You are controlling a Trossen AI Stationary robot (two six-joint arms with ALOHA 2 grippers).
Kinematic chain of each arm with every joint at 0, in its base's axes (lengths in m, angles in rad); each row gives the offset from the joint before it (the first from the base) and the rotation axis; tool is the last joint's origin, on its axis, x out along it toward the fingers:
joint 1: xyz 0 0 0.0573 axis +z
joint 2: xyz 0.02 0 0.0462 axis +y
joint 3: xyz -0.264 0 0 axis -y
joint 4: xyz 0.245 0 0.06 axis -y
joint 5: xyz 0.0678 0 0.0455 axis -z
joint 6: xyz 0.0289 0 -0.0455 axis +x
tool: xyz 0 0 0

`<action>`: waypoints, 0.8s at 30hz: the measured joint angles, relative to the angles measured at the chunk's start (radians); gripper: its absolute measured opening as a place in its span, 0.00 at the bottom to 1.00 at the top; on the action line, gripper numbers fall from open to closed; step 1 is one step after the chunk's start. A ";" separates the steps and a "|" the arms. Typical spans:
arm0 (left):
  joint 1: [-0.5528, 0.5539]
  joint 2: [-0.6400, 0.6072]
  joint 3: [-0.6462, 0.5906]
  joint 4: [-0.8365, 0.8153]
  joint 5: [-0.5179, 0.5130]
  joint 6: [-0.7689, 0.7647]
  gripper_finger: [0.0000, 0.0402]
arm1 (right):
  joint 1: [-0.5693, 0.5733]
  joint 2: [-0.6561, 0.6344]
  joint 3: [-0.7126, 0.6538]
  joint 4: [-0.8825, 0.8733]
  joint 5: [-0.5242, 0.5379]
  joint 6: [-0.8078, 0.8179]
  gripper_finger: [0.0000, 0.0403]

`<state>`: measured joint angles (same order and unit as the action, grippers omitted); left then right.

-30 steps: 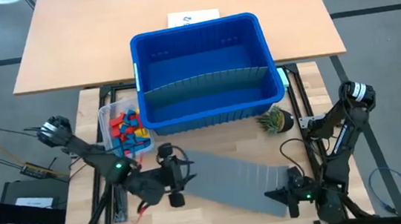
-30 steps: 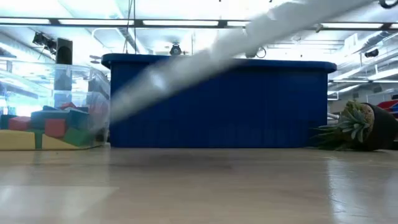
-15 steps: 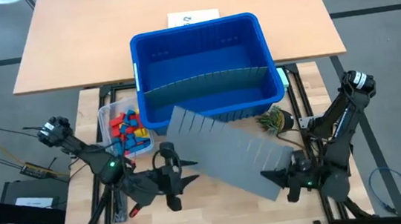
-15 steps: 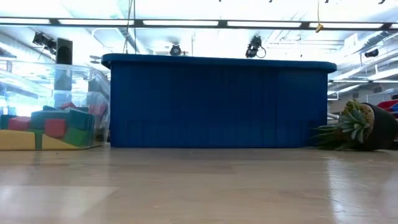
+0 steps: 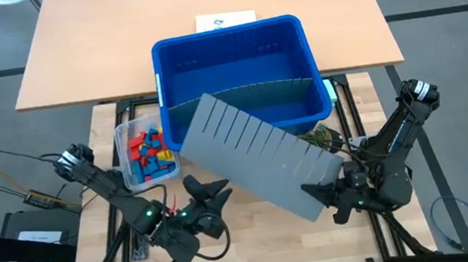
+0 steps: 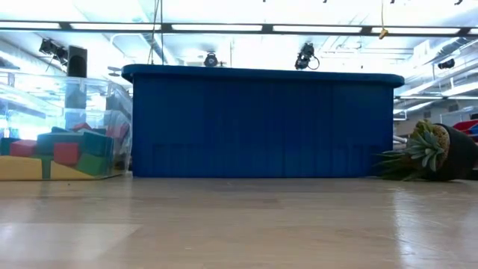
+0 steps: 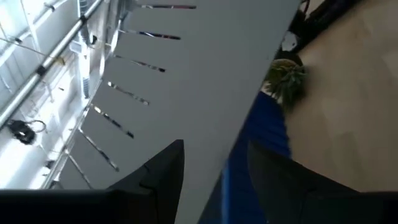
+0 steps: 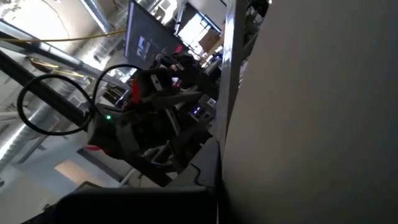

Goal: Sort Items/Unsort Items

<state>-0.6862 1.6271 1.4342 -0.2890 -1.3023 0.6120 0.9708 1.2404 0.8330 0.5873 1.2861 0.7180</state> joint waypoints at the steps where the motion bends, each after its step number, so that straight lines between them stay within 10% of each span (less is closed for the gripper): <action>1: 0.003 0.000 0.000 0.009 -0.003 0.013 0.46 | 0.000 0.000 0.000 0.000 0.000 0.003 0.03; 24: 0.060 -0.001 0.003 0.113 0.115 0.012 0.22 | -0.024 0.000 0.000 0.017 -0.065 0.024 0.03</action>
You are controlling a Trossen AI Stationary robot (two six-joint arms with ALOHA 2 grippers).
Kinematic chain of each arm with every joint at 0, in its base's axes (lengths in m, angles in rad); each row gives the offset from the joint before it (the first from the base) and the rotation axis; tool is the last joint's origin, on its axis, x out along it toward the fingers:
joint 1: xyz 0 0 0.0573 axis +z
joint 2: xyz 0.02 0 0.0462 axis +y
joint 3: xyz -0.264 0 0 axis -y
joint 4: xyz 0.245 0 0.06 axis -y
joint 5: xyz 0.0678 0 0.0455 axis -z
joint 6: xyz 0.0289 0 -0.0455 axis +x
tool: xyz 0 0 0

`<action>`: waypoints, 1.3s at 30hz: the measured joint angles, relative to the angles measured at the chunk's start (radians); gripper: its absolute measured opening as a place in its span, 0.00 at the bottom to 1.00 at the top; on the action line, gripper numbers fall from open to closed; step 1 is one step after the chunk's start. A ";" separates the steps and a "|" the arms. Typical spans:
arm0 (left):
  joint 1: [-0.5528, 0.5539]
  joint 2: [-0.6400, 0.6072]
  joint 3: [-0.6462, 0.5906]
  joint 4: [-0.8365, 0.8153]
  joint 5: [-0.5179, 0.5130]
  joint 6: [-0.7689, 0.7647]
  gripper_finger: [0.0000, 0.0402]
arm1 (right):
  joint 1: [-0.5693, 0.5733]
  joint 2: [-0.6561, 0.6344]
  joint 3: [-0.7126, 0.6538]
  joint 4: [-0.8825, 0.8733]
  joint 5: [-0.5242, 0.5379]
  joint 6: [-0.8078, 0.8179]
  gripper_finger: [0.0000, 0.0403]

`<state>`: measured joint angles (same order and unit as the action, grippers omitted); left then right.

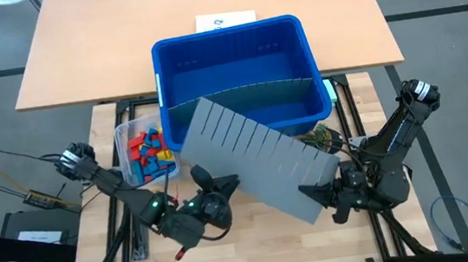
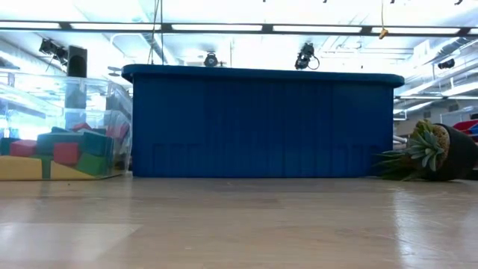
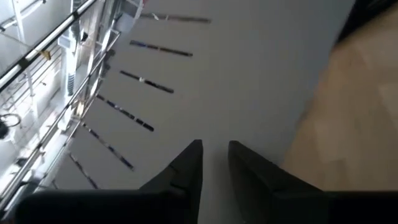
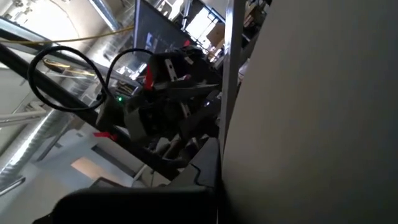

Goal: Sort Items/Unsort Items

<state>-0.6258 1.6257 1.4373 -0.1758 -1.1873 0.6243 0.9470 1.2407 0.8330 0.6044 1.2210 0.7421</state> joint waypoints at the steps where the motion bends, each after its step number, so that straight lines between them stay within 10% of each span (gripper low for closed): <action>1: -0.009 0.000 0.005 -0.001 0.002 0.000 0.23 | 0.000 0.000 0.000 0.005 0.002 -0.005 0.03; 14: -0.031 0.000 0.004 -0.096 -0.075 0.138 0.51 | -0.002 0.000 0.000 0.122 -0.014 -0.092 0.03; 30: 0.038 0.000 0.004 0.050 -0.134 0.289 0.52 | -0.040 0.010 0.000 0.117 -0.097 -0.036 0.03; 39: 0.045 0.000 0.004 0.176 -0.150 0.290 0.11 | -0.052 0.010 0.000 0.127 -0.062 0.000 0.09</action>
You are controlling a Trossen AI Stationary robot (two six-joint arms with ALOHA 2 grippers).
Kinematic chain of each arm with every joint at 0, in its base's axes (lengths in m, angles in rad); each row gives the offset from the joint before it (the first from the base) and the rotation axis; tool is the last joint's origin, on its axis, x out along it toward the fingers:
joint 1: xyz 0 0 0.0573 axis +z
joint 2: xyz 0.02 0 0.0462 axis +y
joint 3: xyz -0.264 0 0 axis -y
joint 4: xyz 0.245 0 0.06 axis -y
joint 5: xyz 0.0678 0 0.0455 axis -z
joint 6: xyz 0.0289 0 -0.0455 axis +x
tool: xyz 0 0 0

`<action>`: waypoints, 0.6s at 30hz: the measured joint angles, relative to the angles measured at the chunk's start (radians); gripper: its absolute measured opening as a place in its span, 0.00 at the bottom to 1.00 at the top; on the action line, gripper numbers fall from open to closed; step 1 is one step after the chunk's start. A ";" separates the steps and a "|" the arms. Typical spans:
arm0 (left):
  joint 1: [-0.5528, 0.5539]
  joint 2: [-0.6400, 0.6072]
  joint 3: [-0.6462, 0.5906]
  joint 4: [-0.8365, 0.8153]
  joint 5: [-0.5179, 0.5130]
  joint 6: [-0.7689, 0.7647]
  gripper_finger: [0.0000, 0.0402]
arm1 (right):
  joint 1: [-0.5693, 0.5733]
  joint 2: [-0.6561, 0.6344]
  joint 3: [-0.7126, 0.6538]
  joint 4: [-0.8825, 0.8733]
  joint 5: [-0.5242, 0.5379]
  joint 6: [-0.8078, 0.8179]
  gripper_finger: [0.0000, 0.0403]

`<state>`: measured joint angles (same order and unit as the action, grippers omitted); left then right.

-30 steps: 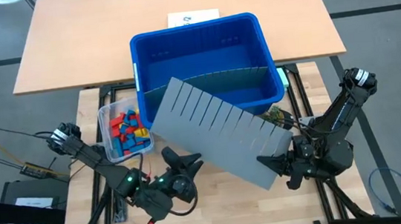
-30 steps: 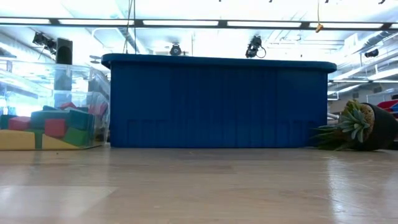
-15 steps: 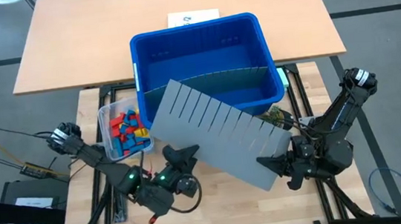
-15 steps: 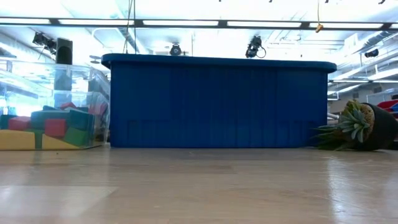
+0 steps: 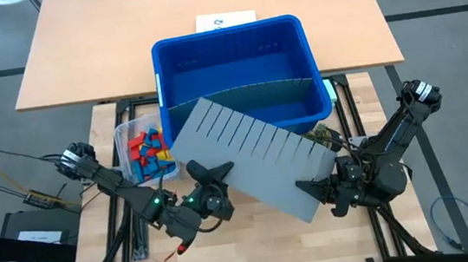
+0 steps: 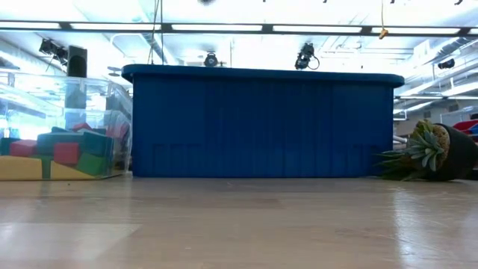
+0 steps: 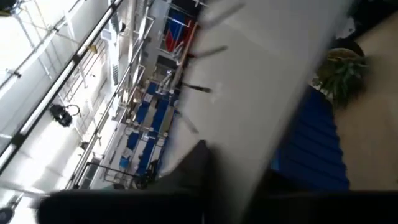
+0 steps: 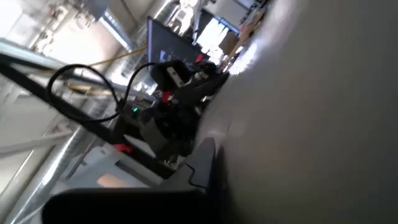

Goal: Sort Items/Unsort Items

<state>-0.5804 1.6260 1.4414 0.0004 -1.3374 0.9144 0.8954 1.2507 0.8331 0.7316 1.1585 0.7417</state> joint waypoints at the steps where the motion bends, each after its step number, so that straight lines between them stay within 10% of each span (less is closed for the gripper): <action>1: -0.003 0.000 0.000 0.003 -0.001 0.000 0.06 | -0.002 0.000 0.000 0.001 0.013 0.003 0.11; 18: -0.009 -0.138 -0.002 0.010 -0.161 -0.172 0.04 | -0.087 -0.001 0.002 0.194 -0.108 -0.310 0.21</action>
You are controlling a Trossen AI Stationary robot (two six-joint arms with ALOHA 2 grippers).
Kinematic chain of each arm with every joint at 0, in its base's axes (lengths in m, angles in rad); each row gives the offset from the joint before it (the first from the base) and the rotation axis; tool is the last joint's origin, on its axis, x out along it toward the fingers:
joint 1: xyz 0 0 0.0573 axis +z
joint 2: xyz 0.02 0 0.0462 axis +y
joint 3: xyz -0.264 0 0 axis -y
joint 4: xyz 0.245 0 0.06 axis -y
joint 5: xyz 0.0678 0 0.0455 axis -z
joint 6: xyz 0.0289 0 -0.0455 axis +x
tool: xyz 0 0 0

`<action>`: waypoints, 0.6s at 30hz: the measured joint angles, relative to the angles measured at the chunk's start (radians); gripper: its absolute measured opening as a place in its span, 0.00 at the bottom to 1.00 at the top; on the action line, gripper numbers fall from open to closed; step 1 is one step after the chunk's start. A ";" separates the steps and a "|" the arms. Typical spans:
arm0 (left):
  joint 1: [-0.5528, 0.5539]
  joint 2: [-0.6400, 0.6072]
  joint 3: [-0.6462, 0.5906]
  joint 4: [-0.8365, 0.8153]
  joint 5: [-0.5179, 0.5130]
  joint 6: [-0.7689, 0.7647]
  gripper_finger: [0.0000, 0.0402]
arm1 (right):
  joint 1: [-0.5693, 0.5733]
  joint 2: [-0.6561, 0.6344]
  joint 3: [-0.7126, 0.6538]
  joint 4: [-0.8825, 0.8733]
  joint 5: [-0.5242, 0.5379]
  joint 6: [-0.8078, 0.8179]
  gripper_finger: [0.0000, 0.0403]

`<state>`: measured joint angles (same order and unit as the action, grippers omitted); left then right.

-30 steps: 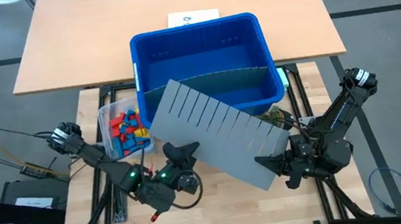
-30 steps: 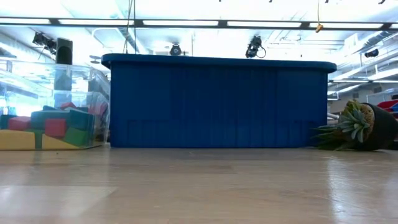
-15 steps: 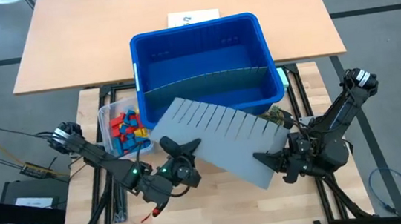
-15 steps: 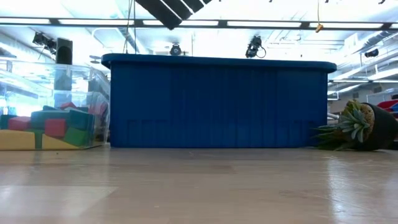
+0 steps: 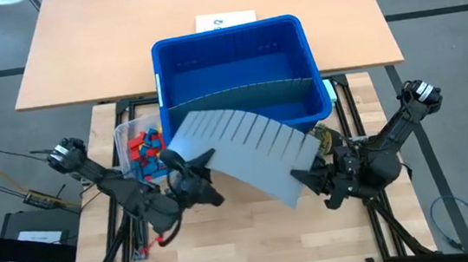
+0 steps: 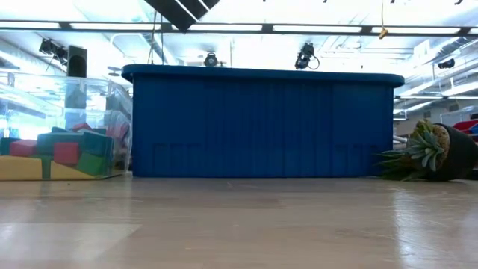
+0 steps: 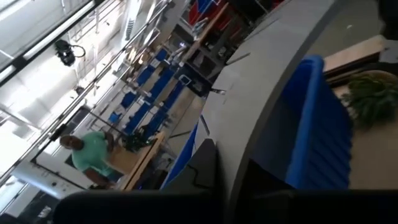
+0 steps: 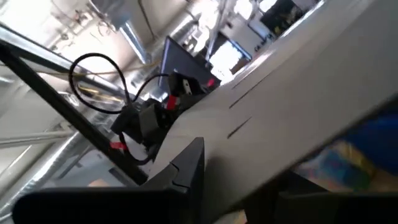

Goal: Sort Items/Unsort Items

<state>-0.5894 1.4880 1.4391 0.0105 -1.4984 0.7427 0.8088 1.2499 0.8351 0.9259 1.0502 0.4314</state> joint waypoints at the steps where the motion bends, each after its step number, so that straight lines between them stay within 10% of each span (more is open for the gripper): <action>1: 0.004 -0.014 0.000 -0.013 -0.002 0.001 0.04 | -0.011 0.000 0.000 0.033 -0.019 -0.042 0.21; 12: 0.039 -0.172 0.010 -0.140 -0.140 -0.036 0.03 | -0.143 0.003 -0.006 0.102 -0.143 -0.551 0.23; 18: 0.089 -0.252 0.001 -0.176 -0.030 -0.009 0.03 | -0.257 0.000 -0.005 0.063 -0.108 -1.022 0.32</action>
<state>-0.5004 1.2364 1.4399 -0.1651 -1.5285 0.7336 0.5521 1.2499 0.8303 0.9884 0.9420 -0.5907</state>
